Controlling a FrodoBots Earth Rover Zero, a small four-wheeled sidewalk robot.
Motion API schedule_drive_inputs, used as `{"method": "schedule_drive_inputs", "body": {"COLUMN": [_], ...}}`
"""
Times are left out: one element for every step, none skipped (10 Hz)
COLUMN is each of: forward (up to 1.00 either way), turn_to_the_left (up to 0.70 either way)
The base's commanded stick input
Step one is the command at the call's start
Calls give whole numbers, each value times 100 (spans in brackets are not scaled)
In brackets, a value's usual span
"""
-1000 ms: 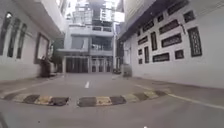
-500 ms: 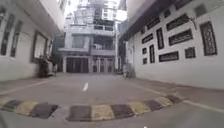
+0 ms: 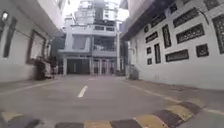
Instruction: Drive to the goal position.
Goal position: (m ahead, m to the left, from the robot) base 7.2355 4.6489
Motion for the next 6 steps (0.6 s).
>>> {"method": "schedule_drive_inputs", "body": {"forward": [100, 100, 100, 100, 100, 100], "turn_to_the_left": [5, 5, 5, 5, 5, 5]}}
